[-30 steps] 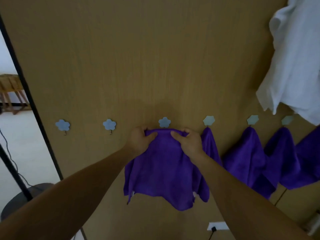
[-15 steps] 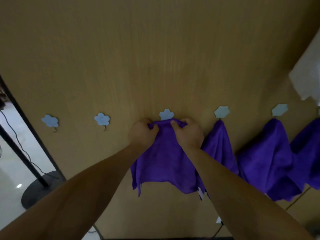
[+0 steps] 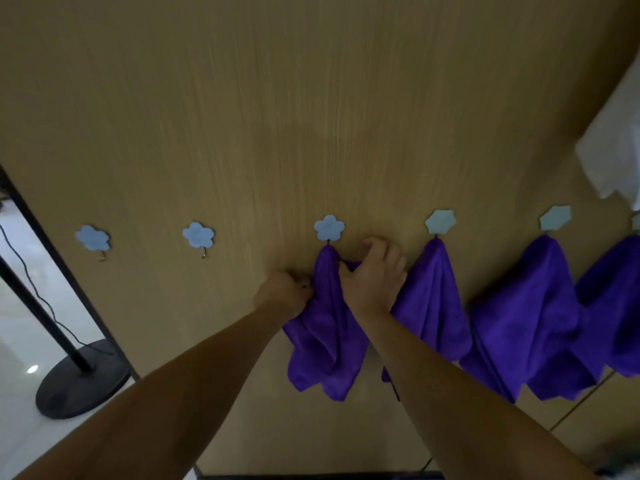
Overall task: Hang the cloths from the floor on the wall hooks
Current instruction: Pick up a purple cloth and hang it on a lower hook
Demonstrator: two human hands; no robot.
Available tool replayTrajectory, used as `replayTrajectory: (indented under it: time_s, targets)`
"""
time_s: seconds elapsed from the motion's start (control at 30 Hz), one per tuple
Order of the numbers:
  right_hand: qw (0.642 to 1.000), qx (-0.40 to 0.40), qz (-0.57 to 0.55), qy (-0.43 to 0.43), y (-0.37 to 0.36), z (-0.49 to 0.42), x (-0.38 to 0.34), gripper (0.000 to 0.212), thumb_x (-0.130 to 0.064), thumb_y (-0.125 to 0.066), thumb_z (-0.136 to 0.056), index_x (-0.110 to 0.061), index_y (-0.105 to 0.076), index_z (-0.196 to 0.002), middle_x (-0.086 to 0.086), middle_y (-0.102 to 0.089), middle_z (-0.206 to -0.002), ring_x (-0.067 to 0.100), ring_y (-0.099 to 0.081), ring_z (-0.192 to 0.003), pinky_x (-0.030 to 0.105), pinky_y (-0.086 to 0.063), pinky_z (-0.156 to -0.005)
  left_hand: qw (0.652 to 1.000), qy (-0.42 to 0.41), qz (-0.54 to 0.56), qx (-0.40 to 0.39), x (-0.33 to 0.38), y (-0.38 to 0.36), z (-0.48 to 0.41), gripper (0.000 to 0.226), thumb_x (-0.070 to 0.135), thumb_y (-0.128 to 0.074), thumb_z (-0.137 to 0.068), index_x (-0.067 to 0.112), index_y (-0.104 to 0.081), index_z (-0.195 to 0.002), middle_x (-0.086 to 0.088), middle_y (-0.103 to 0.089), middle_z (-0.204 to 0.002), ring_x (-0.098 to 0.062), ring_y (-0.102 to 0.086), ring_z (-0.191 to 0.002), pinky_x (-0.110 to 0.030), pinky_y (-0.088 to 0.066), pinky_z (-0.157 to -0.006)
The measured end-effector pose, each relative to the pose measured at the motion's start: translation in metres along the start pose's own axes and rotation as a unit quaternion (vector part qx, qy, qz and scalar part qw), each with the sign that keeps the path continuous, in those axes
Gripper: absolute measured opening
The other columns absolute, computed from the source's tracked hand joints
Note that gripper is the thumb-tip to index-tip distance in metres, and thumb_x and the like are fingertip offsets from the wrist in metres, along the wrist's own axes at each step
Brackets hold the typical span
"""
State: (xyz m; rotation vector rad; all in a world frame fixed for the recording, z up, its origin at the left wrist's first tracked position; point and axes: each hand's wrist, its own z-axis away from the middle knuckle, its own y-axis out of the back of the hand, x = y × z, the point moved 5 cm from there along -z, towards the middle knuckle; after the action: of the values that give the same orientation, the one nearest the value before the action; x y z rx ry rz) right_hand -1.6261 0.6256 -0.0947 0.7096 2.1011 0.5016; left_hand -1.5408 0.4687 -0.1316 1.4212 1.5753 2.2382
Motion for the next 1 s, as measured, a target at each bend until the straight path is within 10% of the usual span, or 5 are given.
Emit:
replayTrajectory:
  time_s: [0.13,0.27,0.47,0.6,1.0]
  targets:
    - [0.983,-0.044,0.137,0.114,-0.006,0.008,0.007,0.022,-0.028,-0.067,-0.081,-0.026,-0.063,-0.103,0.001,-0.056,-0.107,0.024,-0.05,-0.102,0.041,-0.036,-0.088,0.94,-0.142,-0.287,0.121,0.006,0.006,0.013,0.05,0.041,-0.059,-0.082,0.021,-0.044,-0.126,-0.001,-0.052,-0.122,-0.025,-0.05,-0.112,-0.039,-0.04,-0.087]
    - [0.953,-0.288,0.07,0.055,-0.028,0.017,0.024,0.024,-0.016,-0.05,-0.087,-0.023,-0.066,-0.102,0.001,-0.068,-0.102,0.025,-0.064,-0.098,0.039,-0.051,-0.083,0.865,-0.268,-0.419,0.064,-0.001,0.0,0.018,0.042,0.019,-0.05,-0.09,0.021,-0.04,-0.131,-0.004,-0.053,-0.126,-0.027,-0.055,-0.111,-0.039,-0.042,-0.086]
    - [0.977,-0.164,-0.134,0.029,-0.015,0.027,0.026,0.053,-0.052,-0.053,-0.086,-0.019,-0.047,-0.128,-0.006,-0.056,-0.121,0.013,-0.053,-0.109,0.034,-0.049,-0.086,0.95,-0.246,-0.163,0.106,0.006,0.014,0.019,0.03,0.02,-0.047,-0.088,0.014,-0.058,-0.116,-0.006,-0.061,-0.112,-0.026,-0.056,-0.099,-0.032,-0.046,-0.077]
    - [0.948,-0.263,-0.175,0.028,-0.029,0.032,0.012,0.053,-0.041,-0.065,-0.084,-0.025,-0.046,-0.131,-0.012,-0.061,-0.114,0.01,-0.06,-0.103,0.029,-0.051,-0.084,0.972,-0.215,0.088,0.037,0.024,0.006,0.023,0.035,0.029,-0.06,-0.079,0.017,-0.057,-0.112,0.009,-0.063,-0.088,-0.002,-0.058,-0.073,-0.011,-0.038,-0.057]
    - [0.941,-0.319,-0.106,0.037,-0.026,0.044,0.036,0.022,-0.025,-0.059,-0.092,-0.006,-0.058,-0.103,0.011,-0.067,-0.094,0.029,-0.064,-0.09,0.043,-0.051,-0.081,0.982,-0.174,-0.018,-0.068,0.003,-0.02,0.027,0.028,0.007,-0.05,-0.087,0.005,-0.059,-0.113,-0.012,-0.068,-0.103,-0.027,-0.064,-0.095,-0.033,-0.049,-0.08]
